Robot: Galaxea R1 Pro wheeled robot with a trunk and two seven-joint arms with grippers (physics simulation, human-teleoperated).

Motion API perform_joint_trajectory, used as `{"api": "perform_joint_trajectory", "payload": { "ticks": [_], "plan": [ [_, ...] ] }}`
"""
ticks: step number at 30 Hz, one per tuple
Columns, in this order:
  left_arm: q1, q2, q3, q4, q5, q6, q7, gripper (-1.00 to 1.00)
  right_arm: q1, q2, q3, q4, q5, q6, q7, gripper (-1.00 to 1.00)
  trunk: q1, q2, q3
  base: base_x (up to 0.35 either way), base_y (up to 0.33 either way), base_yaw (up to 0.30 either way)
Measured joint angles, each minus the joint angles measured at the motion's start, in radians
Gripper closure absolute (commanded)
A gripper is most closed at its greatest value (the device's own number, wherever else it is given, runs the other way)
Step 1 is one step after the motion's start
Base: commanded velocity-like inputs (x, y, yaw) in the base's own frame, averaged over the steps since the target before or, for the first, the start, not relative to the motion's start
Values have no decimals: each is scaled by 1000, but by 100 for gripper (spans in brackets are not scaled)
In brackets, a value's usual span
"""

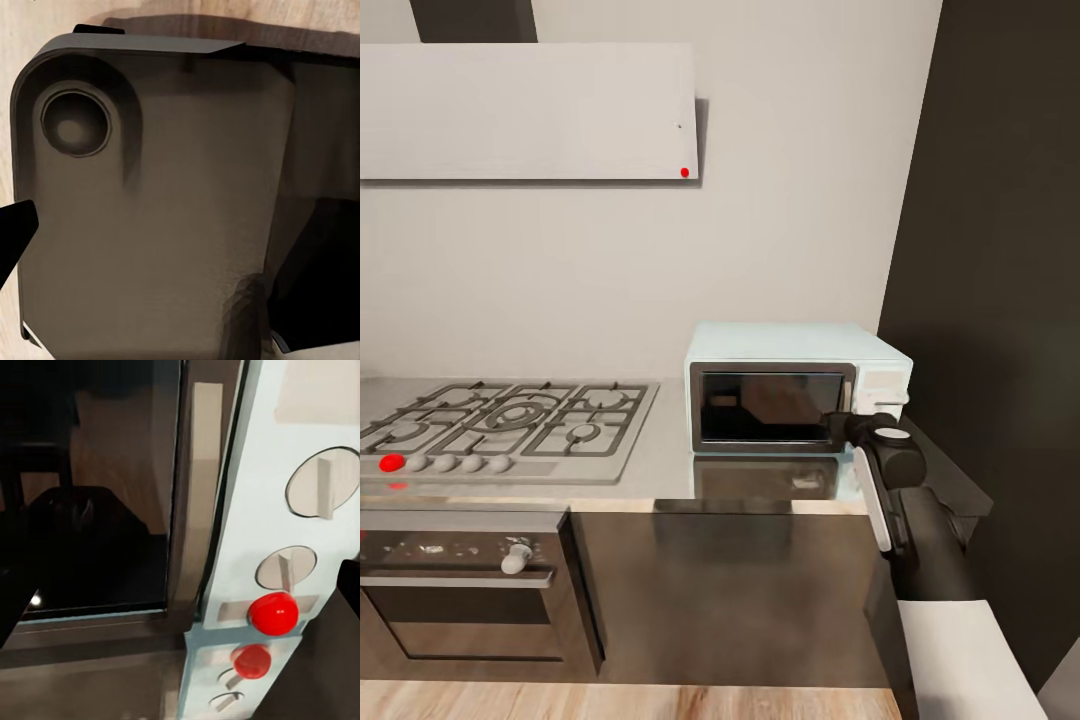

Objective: In the kitchen, take the popcorn bag from the countertop, put it into the microwave, and heat it until the popcorn is cooked so the cooked popcorn ends up inside the bag.

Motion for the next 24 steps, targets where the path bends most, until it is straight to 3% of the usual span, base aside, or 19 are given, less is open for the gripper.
{"api": "perform_joint_trajectory", "payload": {
  "ticks": [10,13,24],
  "plan": [
    [3,4,1,-1,0,0,-5,-100,0,11,-15,31,3,14,-3,-100,0,0,0,16,0,0],
    [3,4,1,0,0,1,-5,-100,0,-2,-15,48,4,13,-3,-100,0,0,0,0,-61,0],
    [3,4,2,0,1,0,-6,-100,0,-5,-13,55,9,14,-2,-100,0,0,0,0,-69,0]
  ]
}}
